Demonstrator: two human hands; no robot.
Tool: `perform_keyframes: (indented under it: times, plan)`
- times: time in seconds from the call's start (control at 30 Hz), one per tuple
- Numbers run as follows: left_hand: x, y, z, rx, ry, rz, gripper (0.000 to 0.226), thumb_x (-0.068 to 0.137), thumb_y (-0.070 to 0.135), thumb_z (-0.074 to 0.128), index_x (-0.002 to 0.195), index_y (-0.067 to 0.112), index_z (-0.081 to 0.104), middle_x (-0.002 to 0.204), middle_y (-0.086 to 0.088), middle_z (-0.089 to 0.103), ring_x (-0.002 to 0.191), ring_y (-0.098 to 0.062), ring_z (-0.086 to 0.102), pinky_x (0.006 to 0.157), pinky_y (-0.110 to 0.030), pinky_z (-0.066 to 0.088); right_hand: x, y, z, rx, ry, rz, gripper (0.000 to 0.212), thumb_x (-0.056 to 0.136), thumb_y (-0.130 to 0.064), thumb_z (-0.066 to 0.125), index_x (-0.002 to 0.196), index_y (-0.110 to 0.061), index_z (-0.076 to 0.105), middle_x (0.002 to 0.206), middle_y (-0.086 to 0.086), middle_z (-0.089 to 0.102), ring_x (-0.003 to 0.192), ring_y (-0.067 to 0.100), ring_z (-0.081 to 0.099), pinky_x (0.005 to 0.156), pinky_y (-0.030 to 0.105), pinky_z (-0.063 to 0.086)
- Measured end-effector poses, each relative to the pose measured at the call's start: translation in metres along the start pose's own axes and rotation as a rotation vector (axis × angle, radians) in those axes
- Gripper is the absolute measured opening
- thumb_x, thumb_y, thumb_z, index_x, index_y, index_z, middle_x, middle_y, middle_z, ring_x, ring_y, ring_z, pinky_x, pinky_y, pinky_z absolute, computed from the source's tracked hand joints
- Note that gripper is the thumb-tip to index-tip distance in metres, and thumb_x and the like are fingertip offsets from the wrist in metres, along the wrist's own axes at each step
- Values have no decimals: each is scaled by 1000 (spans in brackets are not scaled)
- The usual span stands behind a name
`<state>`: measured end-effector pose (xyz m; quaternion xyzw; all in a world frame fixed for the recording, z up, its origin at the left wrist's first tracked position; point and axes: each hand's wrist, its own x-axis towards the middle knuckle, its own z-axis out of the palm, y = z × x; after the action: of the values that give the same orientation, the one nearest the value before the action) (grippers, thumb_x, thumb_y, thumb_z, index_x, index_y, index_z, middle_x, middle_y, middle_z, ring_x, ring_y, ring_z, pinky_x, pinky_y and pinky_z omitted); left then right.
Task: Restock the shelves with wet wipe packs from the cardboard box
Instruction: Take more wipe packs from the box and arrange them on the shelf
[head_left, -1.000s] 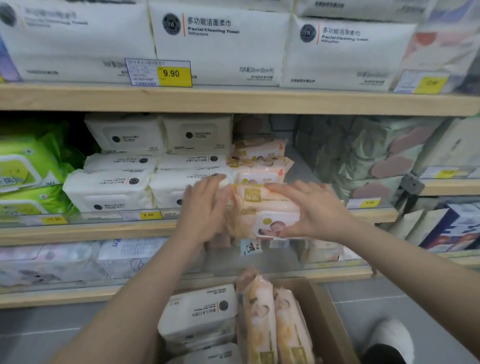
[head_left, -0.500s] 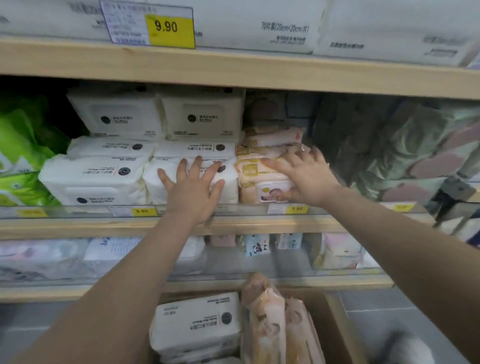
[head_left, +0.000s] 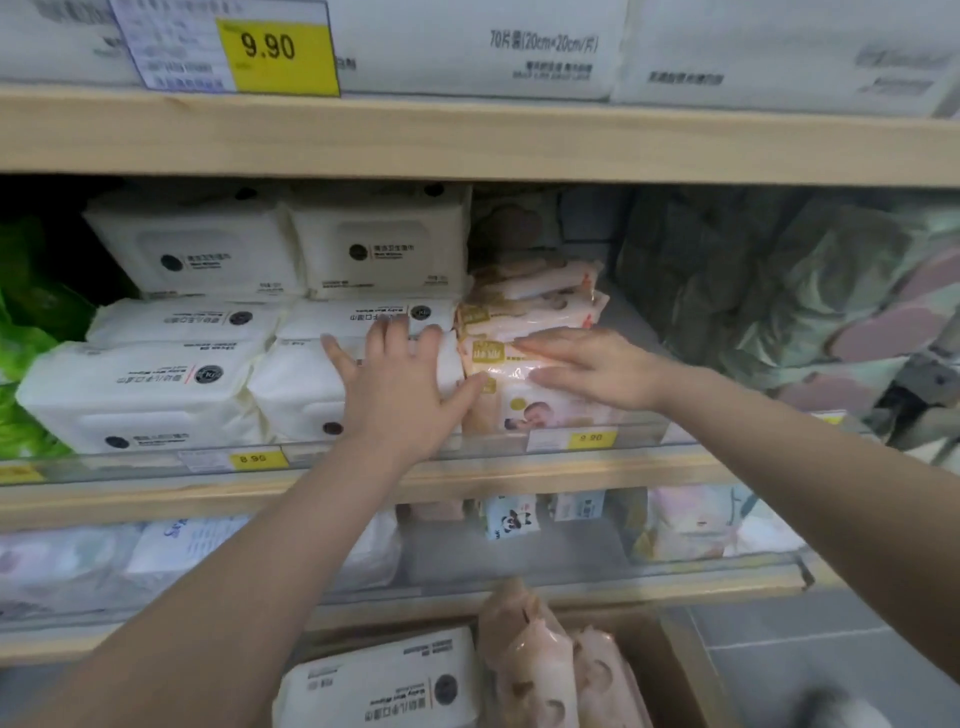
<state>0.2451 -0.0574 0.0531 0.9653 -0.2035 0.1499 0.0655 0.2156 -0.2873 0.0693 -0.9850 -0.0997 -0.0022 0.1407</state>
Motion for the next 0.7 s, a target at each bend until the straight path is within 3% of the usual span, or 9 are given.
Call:
perform_keyframes:
  times: [0.07, 0.17, 0.23, 0.3, 0.33, 0.43, 0.57, 0.63, 0.7]
  plan:
    - [20, 30, 1, -28, 54, 166, 83, 75, 71, 13, 136, 20, 37, 145, -9, 35, 138, -25, 24, 109, -63, 7, 2, 12, -5, 235, 224, 50, 41, 99, -34, 43, 135, -16, 51, 140, 4, 49, 132, 17, 39, 103, 14, 22]
    - [63, 70, 14, -47, -33, 238, 76, 84, 65, 22, 142, 17, 29, 147, -11, 31, 138, -27, 23, 113, -54, 12, 9, 44, -3, 527, 490, 318, 37, 100, -28, 41, 132, -12, 52, 136, 11, 47, 131, 22, 38, 101, 17, 24]
    - [87, 80, 27, -51, -145, 172, 73, 89, 61, 28, 147, 19, 18, 153, -12, 21, 141, -30, 13, 115, -52, 11, 18, 66, 3, 710, 464, 472, 50, 98, -38, 43, 142, -15, 38, 144, 8, 40, 134, 23, 37, 112, 33, 27]
    - [97, 79, 39, -33, -225, 118, 75, 89, 64, 24, 150, 23, 11, 157, -10, 12, 144, -30, 7, 116, -50, 7, 31, 78, 14, 938, 393, 494, 66, 93, -47, 48, 149, -22, 25, 144, -1, 40, 131, 19, 41, 111, 37, 32]
    - [98, 76, 42, -23, -235, 110, 75, 88, 66, 22, 150, 25, 11, 157, -10, 13, 144, -29, 9, 116, -48, 8, 37, 82, 21, 1064, 353, 474, 71, 90, -51, 51, 149, -24, 23, 140, -6, 42, 127, 17, 45, 108, 36, 35]
    - [97, 76, 43, -3, -225, 115, 72, 88, 65, 22, 149, 29, 12, 154, -12, 22, 140, -29, 21, 113, -45, 15, 48, 85, 35, 1290, 293, 468, 72, 82, -51, 58, 143, -20, 36, 129, 9, 57, 114, 24, 59, 99, 38, 46]
    - [93, 80, 36, 13, -206, 120, 68, 88, 64, 23, 147, 30, 20, 149, -13, 27, 135, -30, 24, 111, -46, 20, 31, 81, 35, 1280, 261, 511, 39, 92, -48, 46, 111, -18, 63, 88, 2, 73, 80, 14, 69, 68, 22, 51]
    - [89, 80, 32, 23, -213, 115, 65, 89, 64, 23, 145, 31, 26, 146, -15, 29, 134, -30, 23, 111, -46, 20, 21, 77, 35, 1202, 229, 548, 49, 84, -61, 46, 104, -21, 66, 88, 0, 75, 83, 14, 70, 76, 25, 53]
    - [87, 80, 29, 9, -223, 97, 64, 89, 63, 22, 144, 32, 28, 145, -15, 29, 135, -29, 21, 112, -46, 18, 17, 73, 36, 1122, 228, 560, 77, 62, -76, 51, 117, -23, 62, 104, 2, 73, 93, 19, 69, 90, 37, 51]
